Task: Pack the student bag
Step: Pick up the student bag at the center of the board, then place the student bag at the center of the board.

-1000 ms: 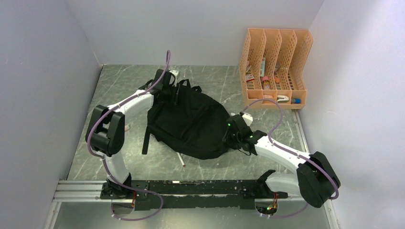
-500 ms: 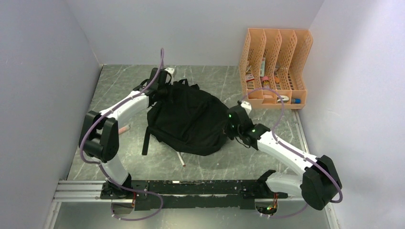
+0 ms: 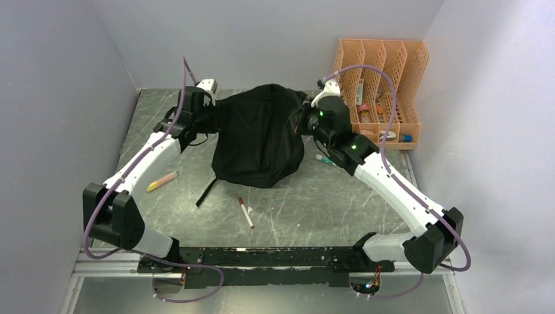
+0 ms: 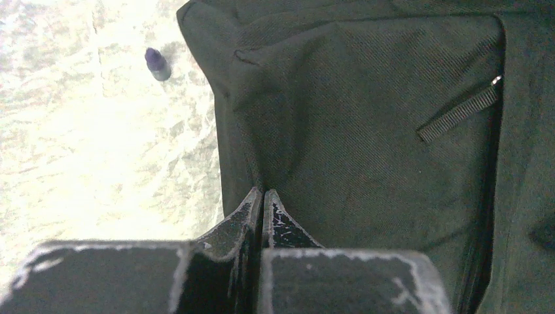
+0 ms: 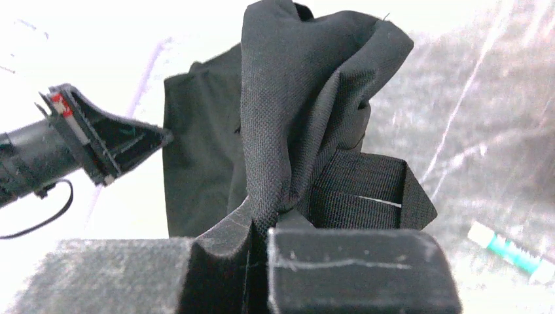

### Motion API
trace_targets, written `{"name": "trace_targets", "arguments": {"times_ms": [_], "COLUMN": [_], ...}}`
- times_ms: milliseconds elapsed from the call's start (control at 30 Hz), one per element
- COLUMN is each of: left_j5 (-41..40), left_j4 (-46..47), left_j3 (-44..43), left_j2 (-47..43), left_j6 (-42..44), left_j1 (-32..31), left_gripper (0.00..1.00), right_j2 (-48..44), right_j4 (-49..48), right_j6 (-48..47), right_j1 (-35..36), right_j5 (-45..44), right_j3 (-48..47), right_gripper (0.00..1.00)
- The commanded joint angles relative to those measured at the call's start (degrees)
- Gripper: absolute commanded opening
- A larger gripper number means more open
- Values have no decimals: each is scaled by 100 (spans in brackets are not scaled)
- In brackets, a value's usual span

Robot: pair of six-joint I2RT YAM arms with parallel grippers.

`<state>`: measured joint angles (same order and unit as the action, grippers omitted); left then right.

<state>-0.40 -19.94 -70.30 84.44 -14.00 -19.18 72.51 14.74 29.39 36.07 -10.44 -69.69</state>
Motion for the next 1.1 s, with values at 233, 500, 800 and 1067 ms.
{"name": "trace_targets", "arguments": {"times_ms": [233, 500, 800, 1067], "left_j5": [1892, 2127, 1971, 924], "left_j4": [760, 808, 1633, 1268], "left_j3": [-226, -150, 1903, 2565], "left_j2": [-719, -621, -1033, -1299], "left_j6": [-487, -274, -814, -1166], "left_j1": [92, -878, -1501, -1472], "left_gripper": [5, 5, 5, 43], "right_j2": [207, -177, -1311, -1616], "right_j4": [-1704, -1798, -2418, -2153], "right_j6": [-1998, -3307, -4096, -4093], "right_j1": [-30, -26, -31, -39], "right_j5": [-462, -942, -738, -449], "right_j3": [-1813, -1797, 99, 898], "right_gripper": [0, 0, 0, 0]}}
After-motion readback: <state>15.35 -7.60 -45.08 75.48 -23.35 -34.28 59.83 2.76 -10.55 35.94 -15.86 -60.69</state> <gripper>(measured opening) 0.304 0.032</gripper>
